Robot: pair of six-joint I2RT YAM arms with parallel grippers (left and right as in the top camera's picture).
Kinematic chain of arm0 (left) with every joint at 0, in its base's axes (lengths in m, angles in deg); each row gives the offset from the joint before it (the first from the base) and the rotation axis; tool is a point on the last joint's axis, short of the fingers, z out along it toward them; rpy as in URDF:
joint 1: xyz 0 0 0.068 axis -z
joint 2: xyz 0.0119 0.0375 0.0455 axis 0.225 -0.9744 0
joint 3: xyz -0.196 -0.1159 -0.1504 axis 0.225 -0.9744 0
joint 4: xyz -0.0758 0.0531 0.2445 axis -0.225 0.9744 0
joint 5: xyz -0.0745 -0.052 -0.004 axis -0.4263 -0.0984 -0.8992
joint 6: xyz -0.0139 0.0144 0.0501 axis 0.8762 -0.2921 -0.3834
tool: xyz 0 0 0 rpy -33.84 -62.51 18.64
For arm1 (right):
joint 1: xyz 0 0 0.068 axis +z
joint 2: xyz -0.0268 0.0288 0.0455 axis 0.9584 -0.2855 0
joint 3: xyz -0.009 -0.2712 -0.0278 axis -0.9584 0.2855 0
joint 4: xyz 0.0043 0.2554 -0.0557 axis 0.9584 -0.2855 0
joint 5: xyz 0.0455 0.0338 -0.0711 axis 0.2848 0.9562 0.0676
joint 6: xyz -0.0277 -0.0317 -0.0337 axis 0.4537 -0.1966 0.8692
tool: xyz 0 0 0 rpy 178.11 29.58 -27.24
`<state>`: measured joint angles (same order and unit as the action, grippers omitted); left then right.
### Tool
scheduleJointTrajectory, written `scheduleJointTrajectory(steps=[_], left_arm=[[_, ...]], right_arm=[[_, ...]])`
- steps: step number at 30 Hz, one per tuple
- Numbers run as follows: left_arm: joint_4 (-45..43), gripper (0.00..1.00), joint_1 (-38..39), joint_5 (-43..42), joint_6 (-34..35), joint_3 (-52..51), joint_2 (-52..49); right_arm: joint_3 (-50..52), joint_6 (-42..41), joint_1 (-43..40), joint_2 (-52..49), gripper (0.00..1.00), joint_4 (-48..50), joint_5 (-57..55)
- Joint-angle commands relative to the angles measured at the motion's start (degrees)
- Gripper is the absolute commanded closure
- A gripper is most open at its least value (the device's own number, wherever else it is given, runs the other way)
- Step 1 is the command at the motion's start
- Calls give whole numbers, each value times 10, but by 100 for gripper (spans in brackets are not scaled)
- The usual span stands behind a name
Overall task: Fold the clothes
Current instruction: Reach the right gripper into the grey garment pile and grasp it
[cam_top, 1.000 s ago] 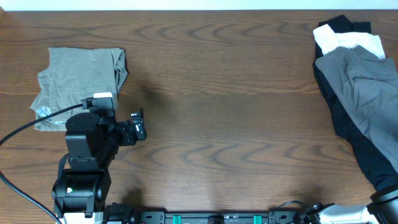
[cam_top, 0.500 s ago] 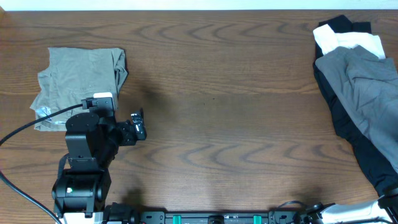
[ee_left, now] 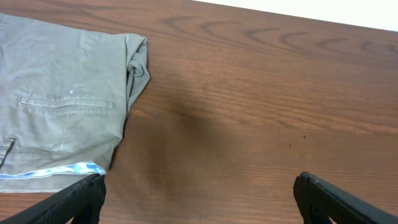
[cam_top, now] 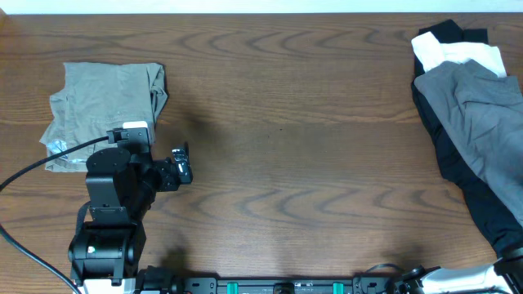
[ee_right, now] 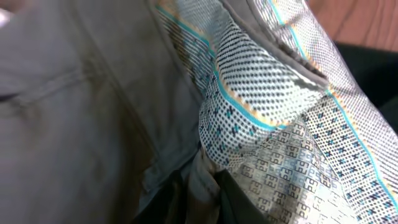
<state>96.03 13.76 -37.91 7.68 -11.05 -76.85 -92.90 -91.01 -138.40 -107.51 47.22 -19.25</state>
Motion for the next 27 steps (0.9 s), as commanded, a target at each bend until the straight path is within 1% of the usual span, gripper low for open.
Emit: scheduleJointTrajectory(steps=[1,7,8,9,10,12,15,17,18,27], left_arm=[[-1,2,-4,-10,5,10,-1],[-1,2,-4,-9,5,10,-1],[-1,2,-4,-9,5,10,-1],[-1,2,-4,-9,5,10,-1],[-1,2,-4,-9,5,10,-1],[-1,2,-4,-9,5,10,-1],[-1,2,-4,-9,5,10,-1],[-1,2,-4,-9,5,10,-1],[-1,2,-4,-9,5,10,-1],[-1,2,-4,-9,5,10,-1]], right_arm=[[-9,0,16,45,83,0,34],[-9,0,32,71,84,-9,34],[-9,0,34,72,82,-12,34],[-9,0,36,72,77,-16,34],[-9,0,37,72,76,-21,34],[-9,0,37,72,79,-25,34],[-9,0,37,72,89,-27,34],[-9,0,37,72,97,-28,34],[-9,0,38,72,99,-29,34],[-9,3,43,72,99,-37,33]])
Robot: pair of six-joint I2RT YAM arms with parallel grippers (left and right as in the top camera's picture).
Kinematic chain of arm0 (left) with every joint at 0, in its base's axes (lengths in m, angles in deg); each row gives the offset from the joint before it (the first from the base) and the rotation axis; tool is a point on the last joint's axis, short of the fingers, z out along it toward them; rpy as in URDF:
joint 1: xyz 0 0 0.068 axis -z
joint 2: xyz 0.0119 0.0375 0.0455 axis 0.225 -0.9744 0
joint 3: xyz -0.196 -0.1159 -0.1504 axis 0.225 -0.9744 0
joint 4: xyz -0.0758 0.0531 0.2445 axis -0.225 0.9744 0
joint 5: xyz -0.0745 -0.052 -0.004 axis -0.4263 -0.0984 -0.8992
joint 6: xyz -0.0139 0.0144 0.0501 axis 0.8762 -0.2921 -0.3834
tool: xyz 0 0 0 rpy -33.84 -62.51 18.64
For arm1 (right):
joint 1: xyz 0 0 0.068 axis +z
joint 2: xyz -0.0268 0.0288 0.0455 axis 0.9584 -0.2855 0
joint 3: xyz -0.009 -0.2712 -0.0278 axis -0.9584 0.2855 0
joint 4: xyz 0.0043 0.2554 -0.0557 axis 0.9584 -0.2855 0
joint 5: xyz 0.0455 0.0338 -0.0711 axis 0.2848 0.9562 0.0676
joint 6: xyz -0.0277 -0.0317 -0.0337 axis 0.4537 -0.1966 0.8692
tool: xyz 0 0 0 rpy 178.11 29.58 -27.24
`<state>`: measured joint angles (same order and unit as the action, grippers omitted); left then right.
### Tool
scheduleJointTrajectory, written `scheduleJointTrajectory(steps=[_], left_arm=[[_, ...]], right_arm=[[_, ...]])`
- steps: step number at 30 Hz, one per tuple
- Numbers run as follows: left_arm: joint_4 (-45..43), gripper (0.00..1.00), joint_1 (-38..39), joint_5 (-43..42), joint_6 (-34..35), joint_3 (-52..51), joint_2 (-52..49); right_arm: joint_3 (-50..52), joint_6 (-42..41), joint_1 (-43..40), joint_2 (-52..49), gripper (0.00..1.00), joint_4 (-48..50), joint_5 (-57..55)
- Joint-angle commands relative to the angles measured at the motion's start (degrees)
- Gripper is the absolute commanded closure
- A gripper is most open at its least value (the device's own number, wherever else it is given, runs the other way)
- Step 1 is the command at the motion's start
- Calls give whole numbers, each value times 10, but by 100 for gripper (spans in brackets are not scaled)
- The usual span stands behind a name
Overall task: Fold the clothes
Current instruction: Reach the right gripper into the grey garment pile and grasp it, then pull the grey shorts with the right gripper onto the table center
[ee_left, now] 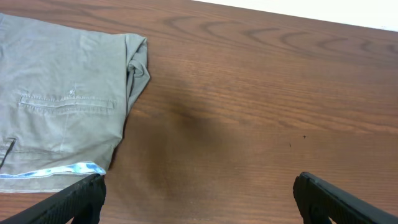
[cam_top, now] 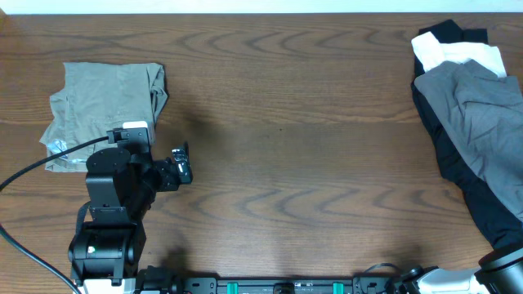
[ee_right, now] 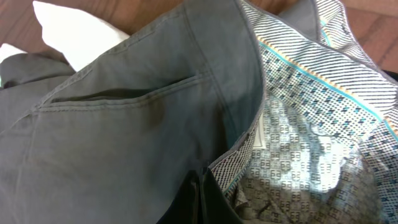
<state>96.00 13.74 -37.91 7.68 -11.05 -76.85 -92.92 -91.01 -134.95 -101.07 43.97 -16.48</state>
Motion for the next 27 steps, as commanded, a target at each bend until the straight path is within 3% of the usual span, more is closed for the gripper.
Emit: scheduleJointTrajectory(steps=[1,9,12,14,17,20,23,27], left_arm=[[-1,2,-3,-9,5,10,-1],[-1,2,-3,-9,5,10,-1],[0,2,-3,-9,5,10,-1],[0,2,-3,-9,5,10,-1],[0,2,-3,-9,5,10,-1],[0,2,-3,-9,5,10,-1],[-1,2,-3,-9,5,10,-1],[0,2,-3,-9,5,10,-1]], right_arm=[[-8,3,9,7,99,-5,3],[-8,-7,8,7,99,-33,-76],[-8,-6,8,7,92,-34,-76],[-8,-7,8,7,82,-35,-79],[-8,-6,8,7,79,-48,-111],[-8,-6,8,7,84,-61,-142],[-8,-7,8,7,99,-58,-134],[-8,-11,9,7,99,-56,-120]])
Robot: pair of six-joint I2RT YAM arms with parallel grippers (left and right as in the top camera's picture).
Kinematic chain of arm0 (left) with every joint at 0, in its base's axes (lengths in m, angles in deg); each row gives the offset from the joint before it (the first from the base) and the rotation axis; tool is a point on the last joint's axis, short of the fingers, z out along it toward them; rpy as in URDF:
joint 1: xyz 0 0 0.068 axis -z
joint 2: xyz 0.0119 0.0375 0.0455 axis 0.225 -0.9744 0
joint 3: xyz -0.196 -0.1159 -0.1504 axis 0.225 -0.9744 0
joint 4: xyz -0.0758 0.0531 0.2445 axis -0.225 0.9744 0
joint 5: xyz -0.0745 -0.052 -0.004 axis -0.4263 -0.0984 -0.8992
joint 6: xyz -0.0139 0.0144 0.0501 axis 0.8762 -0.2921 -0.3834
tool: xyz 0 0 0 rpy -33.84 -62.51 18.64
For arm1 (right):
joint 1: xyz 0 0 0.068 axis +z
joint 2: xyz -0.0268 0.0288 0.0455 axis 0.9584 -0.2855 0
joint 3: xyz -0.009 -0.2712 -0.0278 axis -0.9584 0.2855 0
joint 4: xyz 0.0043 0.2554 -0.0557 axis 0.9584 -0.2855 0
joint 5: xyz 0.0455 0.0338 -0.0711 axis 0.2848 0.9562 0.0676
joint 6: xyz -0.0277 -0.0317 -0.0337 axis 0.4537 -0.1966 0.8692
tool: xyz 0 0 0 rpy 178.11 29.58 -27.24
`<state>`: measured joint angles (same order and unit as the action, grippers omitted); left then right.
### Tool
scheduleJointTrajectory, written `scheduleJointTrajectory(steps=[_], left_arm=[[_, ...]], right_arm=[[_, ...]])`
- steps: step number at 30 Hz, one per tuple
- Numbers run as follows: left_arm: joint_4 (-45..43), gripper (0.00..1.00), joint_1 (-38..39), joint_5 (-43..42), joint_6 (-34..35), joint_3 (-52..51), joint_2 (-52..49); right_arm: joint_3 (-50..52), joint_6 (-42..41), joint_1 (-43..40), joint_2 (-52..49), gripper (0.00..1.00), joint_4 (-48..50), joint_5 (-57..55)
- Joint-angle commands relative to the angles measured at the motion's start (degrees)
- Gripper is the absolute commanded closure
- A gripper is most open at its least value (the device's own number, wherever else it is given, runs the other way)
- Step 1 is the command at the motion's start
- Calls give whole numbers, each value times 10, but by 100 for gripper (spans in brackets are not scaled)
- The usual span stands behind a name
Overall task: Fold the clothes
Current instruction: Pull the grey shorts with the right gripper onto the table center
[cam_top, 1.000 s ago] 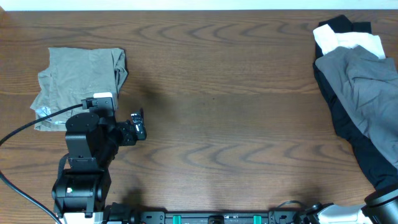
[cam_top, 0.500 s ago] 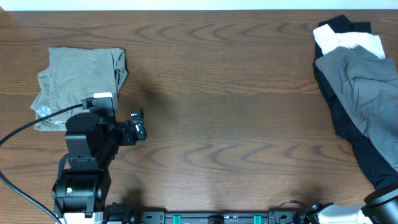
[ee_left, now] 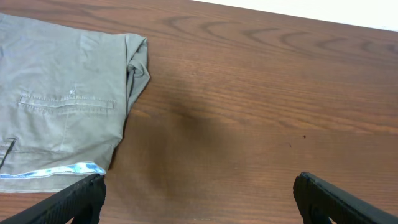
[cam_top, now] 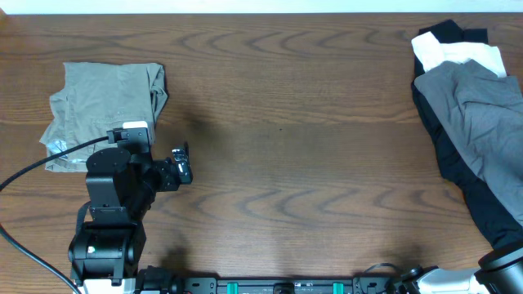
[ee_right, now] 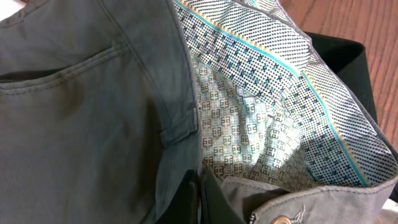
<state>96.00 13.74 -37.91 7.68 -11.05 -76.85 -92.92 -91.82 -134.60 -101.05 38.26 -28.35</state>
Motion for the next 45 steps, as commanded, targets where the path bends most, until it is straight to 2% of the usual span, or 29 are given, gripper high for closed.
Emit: scheduleJointTrajectory(steps=[1,9,13,18,23,27,30,38,45], left_arm=[[0,2,-3,-9,5,10,-1],[0,2,-3,-9,5,10,-1],[-1,2,-3,-9,5,10,-1],[0,2,-3,-9,5,10,-1],[3,2,-3,-9,5,10,-1],[3,2,-3,-9,5,10,-1],[4,2,-3,-9,5,10,-1],[4,2,-3,-10,5,10,-1],[4,2,-3,-9,5,10,-1]], right_arm=[[-8,-3,5,7,99,2,8],[-29,13,41,49,99,32,263],[-61,18,128,104,99,15,343],[-79,61,322,175,99,-47,396],[-79,147,553,193,99,-123,379],[-79,154,701,184,99,-156,220],[-79,155,766,183,99,-136,123],[-79,154,785,184,99,-49,119],[-79,155,795,181,99,-33,210]])
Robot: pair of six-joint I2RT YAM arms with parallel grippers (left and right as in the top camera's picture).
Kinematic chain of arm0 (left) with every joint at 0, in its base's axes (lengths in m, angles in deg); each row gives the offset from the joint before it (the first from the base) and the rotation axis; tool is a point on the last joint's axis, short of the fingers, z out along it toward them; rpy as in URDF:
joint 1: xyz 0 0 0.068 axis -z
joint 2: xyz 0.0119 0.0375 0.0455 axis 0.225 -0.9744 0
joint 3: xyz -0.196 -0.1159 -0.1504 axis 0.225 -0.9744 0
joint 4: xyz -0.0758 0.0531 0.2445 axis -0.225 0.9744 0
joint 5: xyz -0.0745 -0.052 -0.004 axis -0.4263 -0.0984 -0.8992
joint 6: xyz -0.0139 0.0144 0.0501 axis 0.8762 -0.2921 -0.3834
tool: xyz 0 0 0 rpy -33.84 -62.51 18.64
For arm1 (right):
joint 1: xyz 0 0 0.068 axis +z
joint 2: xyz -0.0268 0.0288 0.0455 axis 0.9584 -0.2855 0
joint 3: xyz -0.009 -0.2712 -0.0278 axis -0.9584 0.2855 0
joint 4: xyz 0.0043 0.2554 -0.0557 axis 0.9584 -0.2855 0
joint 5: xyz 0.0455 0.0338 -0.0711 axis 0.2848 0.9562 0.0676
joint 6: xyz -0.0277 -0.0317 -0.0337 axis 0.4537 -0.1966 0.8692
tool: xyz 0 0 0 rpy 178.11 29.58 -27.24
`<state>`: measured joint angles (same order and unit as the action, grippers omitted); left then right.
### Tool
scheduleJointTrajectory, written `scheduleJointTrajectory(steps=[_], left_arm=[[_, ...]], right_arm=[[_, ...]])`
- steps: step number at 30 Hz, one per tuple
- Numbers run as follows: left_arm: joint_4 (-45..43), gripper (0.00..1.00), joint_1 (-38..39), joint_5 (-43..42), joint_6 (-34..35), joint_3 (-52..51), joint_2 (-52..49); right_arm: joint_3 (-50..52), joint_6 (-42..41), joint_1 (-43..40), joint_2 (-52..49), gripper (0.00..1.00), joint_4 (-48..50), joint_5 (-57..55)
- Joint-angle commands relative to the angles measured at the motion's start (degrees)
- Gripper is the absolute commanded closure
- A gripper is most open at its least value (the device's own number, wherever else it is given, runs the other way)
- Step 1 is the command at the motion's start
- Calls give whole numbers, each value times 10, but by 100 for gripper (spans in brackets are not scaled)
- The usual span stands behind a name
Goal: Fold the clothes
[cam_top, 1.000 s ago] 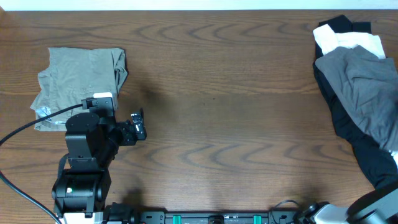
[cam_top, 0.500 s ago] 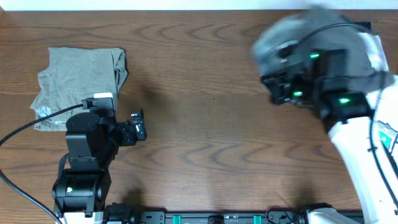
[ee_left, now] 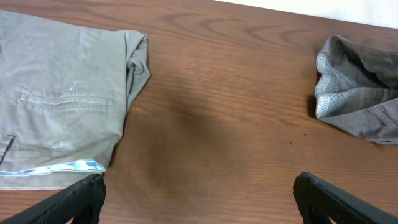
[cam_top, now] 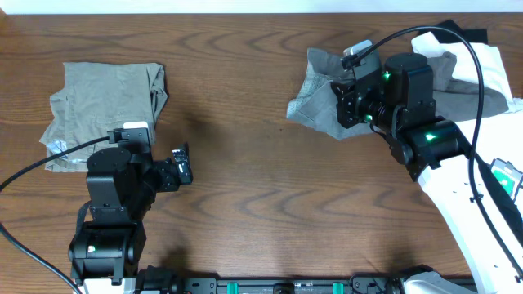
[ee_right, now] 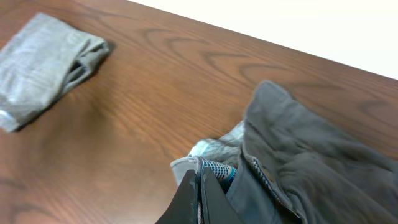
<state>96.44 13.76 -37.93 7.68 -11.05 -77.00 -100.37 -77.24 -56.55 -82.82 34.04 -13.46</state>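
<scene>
Grey trousers (cam_top: 320, 102) with a patterned lining hang bunched over the table right of centre, also in the left wrist view (ee_left: 357, 93). My right gripper (cam_top: 346, 108) is shut on their waistband; in the right wrist view the gripper (ee_right: 200, 186) pinches the lining edge and the trousers (ee_right: 298, 155) trail to the right. A folded grey-green garment (cam_top: 106, 110) lies at the far left, its pocket showing (ee_left: 62, 106). My left gripper (cam_top: 181, 163) rests open beside it with nothing between its fingers (ee_left: 74, 199).
White (cam_top: 490, 61) and black clothes (cam_top: 458, 31) lie piled at the right edge, partly under my right arm. Bare wooden table (cam_top: 245, 163) stretches between the folded garment and the held trousers.
My right gripper, then shut on the trousers' waistband down in the pile at the right, now holds them over the table right of centre. The left arm has not moved.
My right gripper was first pressed close to the patterned lining of the grey trousers on the right-hand pile. Then it was shut on the waistband there for two moments. Now the trousers are off the pile and nearer the middle, while the left gripper stayed open.
</scene>
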Motion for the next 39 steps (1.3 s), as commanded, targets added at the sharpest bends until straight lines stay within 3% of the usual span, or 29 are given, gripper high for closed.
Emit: scheduleJointTrajectory(steps=[1,5,10,13,15,18,23,24,30,39], left_arm=[[-1,2,-4,-9,5,10,0],[-1,2,-4,-9,5,10,0],[-1,2,-4,-9,5,10,0],[-1,2,-4,-9,5,10,0],[0,2,-4,-9,5,10,0],[1,2,-3,-10,5,10,0],[2,2,-3,-66,6,10,0],[2,2,-3,-85,6,10,0],[1,2,-3,-89,16,-4,-16],[-78,2,-2,-111,31,-10,-208]], right_arm=[[-4,13,20,-2,99,14,82],[-4,19,63,-5,99,43,149],[-4,15,140,-14,98,107,124],[-4,8,172,-21,69,115,21],[-4,8,176,-23,35,94,-53],[-4,8,165,-23,16,54,-146],[-4,6,123,-23,12,-5,-207],[-4,6,104,-23,7,-26,-207],[-4,-5,34,-23,2,-91,-202],[-4,-9,8,-23,2,-142,-203]])
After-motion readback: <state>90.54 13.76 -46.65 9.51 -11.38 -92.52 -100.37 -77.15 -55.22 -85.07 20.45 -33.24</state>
